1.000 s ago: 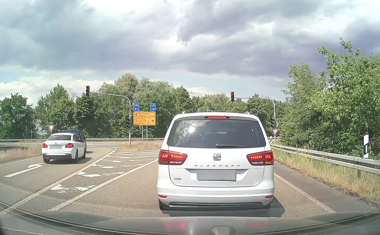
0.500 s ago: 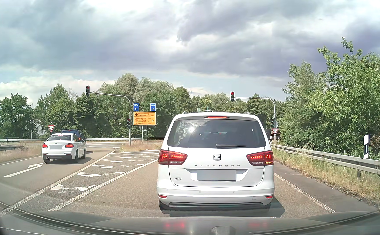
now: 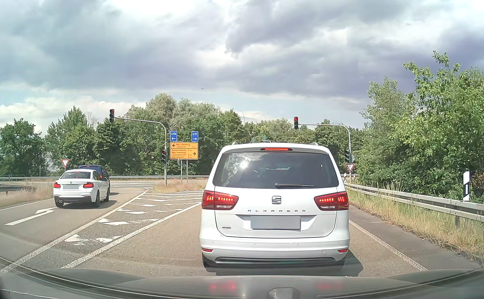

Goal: Follow the waypoints while adhering to traffic rules and regulations

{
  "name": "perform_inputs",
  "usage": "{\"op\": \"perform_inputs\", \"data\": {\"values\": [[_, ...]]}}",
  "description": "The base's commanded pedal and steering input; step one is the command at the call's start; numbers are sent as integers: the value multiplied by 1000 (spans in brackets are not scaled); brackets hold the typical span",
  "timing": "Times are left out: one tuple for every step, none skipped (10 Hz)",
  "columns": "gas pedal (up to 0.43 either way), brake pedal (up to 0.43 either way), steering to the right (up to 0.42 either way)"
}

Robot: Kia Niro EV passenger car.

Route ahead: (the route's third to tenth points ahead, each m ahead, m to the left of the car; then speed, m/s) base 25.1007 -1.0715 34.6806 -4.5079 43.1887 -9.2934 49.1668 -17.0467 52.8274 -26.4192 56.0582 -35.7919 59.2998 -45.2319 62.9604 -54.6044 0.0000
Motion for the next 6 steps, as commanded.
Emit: {"op": "perform_inputs", "data": {"values": [[0,305,10],[0,305,10],[0,305,10],[0,305,10],[0,305,10],[0,305,10]]}}
